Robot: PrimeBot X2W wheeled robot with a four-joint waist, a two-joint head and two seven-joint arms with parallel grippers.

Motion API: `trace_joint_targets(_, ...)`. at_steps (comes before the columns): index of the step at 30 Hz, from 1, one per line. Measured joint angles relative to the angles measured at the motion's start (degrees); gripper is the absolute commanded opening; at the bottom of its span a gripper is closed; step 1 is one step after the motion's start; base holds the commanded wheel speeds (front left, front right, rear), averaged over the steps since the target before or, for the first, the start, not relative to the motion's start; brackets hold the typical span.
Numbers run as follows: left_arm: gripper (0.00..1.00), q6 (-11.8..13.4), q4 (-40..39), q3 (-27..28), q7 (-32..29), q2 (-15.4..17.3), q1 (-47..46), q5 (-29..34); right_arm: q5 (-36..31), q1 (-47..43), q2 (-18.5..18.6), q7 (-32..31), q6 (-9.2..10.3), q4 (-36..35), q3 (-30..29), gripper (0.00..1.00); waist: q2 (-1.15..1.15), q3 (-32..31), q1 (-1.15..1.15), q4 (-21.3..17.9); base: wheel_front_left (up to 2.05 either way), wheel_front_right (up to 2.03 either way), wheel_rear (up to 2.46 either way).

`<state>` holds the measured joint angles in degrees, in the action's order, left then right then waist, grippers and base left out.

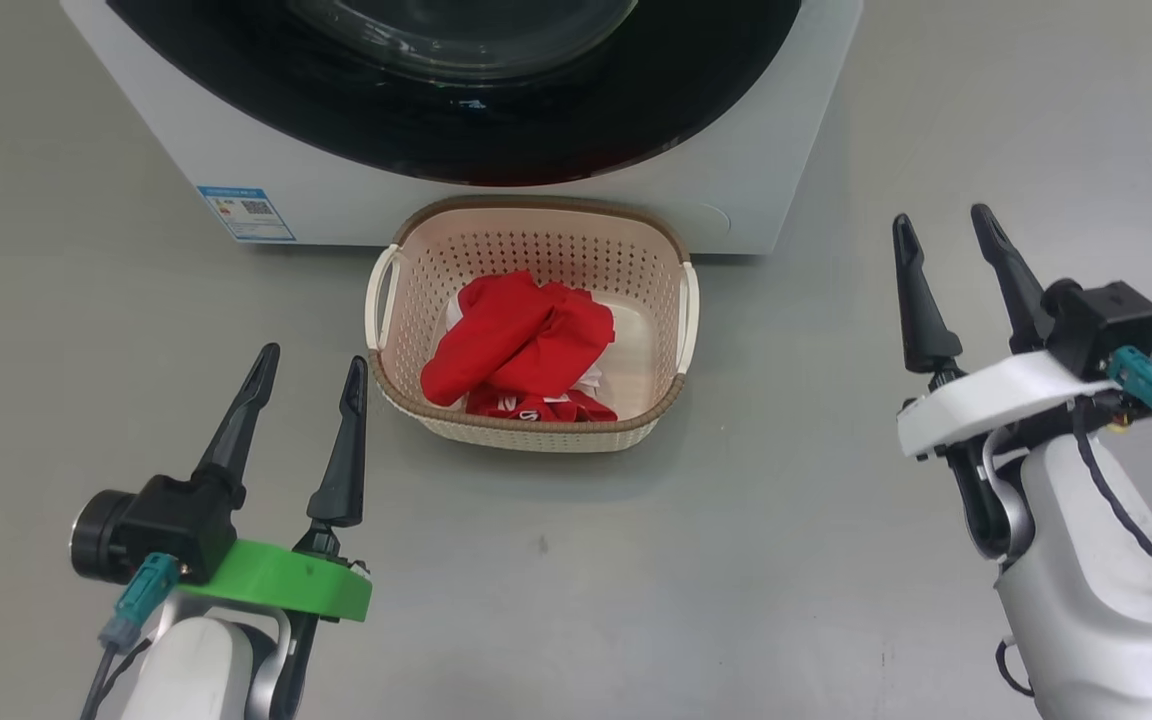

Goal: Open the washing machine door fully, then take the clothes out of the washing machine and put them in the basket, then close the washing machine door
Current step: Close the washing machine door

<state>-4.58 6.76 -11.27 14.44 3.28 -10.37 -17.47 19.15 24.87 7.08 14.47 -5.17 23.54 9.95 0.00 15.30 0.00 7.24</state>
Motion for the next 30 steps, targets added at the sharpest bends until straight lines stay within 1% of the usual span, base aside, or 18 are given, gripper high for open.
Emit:
trace_joint_targets(7,1.0,0.0,1.0,0.1,0.0,0.1,1.6,0.0,0.0,-6.4,-0.3,0.0,1.24,-3.7,-1.2,1.0,0.0,-2.9,0.0,-1.7,0.0,0.0,0.0)
trace_joint_targets(10,1.0,-0.1,1.6,0.3,0.0,0.2,2.7,0.0,-0.1,-9.2,-0.4,0.0,1.37,-5.1,-1.5,1.0,0.0,-4.1,0.0,-2.4,0.0,0.0,0.0)
trace_joint_targets(11,1.0,-0.1,1.7,0.3,0.0,0.2,3.0,0.0,-0.2,-10.2,-0.6,0.0,1.83,-5.6,-1.6,1.0,0.0,-4.4,0.0,-2.6,0.0,0.0,0.0)
trace_joint_targets(18,1.0,-0.1,2.0,1.2,0.0,0.7,4.7,0.0,-0.7,-15.9,-1.3,0.0,2.44,-8.6,-2.0,1.0,0.0,-6.4,0.0,-3.9,0.0,0.0,0.0)
trace_joint_targets(21,1.0,-0.1,2.3,1.3,0.0,0.8,5.2,0.0,-0.7,-18.1,-1.6,0.0,3.33,-9.6,-2.2,1.0,0.0,-7.1,0.0,-4.3,0.0,0.0,0.0)
trace_joint_targets(30,1.0,-0.1,3.2,1.4,0.0,0.9,6.7,0.0,-1.3,-22.2,-1.9,0.0,3.86,-11.9,-2.2,1.0,0.0,-9.0,0.0,-4.9,0.0,0.0,0.0)
